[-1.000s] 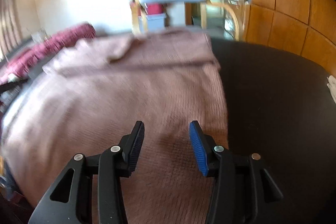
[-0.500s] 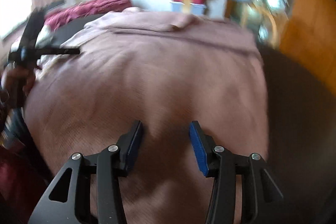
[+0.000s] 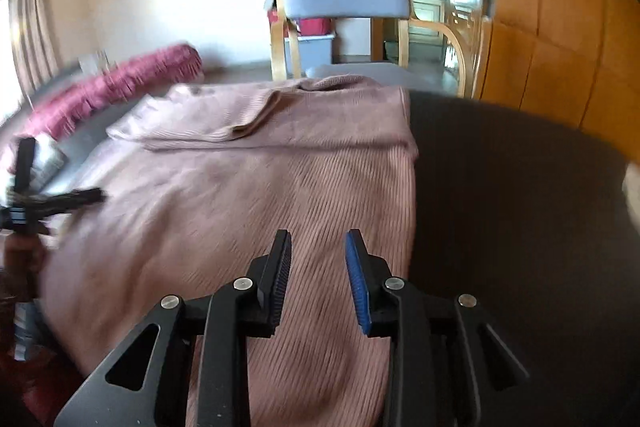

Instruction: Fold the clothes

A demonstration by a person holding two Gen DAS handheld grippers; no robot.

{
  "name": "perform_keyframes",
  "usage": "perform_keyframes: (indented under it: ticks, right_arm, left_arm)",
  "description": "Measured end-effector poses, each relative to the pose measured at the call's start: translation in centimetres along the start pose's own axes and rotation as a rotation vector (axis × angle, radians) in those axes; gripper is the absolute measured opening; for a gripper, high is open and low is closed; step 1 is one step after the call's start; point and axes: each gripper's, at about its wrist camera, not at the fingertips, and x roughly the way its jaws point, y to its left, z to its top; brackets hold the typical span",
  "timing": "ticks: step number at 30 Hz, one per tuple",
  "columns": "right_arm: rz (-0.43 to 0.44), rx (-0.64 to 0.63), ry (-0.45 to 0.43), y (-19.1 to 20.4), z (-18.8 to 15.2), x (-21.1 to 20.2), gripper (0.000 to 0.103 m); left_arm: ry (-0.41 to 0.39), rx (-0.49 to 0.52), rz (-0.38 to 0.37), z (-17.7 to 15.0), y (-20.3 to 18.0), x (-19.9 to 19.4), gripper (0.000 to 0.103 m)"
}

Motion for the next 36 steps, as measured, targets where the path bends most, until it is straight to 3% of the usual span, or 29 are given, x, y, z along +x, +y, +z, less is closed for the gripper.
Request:
perform_keyframes:
  ticks: [6,9,12,14,17,21,24,25,28,29,31,36]
  right_arm:
    - [-0.007,-0.067,0.132,0.1,1.6,6.6,0.030]
    - [-0.043,-0.042,0.126,-1.7,1.1,5.9,0.030]
    - [-0.105,0.027,0.107,-3.9,0.1,4.9,0.038]
    - [-0.106,0.077,0.098,-4.8,-0.2,4.4,0.038]
    - [-0.177,0.037,0.080,-3.2,0.1,3.1,0.039]
    - [0.066,-0.030,-0.045,2.8,0.1,-0.9,0.039]
    - [0.194,-0.218,-0.022,9.2,-0.8,-1.1,0.038]
    - [0.213,-0.260,-0.001,10.5,-1.1,-0.5,0.038]
    - [0.193,-0.337,0.058,12.6,-2.4,1.1,0.038]
    - [0.163,-0.349,0.084,12.4,-3.0,1.7,0.038]
    - [0.183,-0.308,0.068,10.7,-3.5,1.5,0.039]
    - [0.185,-0.101,0.081,5.1,-4.3,0.6,0.042]
  left_arm:
    - [-0.001,-0.020,-0.022,0.0,0.4,-0.1,0.026]
    - [0.000,-0.032,-0.035,0.0,0.7,0.0,0.026]
    - [0.001,-0.033,-0.036,0.1,0.6,0.0,0.026]
    - [0.000,-0.024,-0.017,0.1,0.5,-0.3,0.026]
    - [-0.017,0.007,0.055,-0.1,0.1,-1.4,0.027]
    - [-0.061,0.052,-0.005,-1.8,-0.9,-3.9,0.027]
    - [-0.029,0.126,0.080,-3.2,-1.7,-3.9,0.027]
    - [-0.028,0.155,0.124,-3.7,-1.7,-3.9,0.027]
    - [-0.079,0.203,0.140,-5.0,-1.1,-4.7,0.027]
    - [-0.093,0.211,0.144,-5.4,-0.7,-5.0,0.027]
    - [-0.111,0.211,0.152,-6.1,0.1,-5.8,0.030]
    - [-0.138,0.184,0.136,-7.1,2.2,-7.7,0.030]
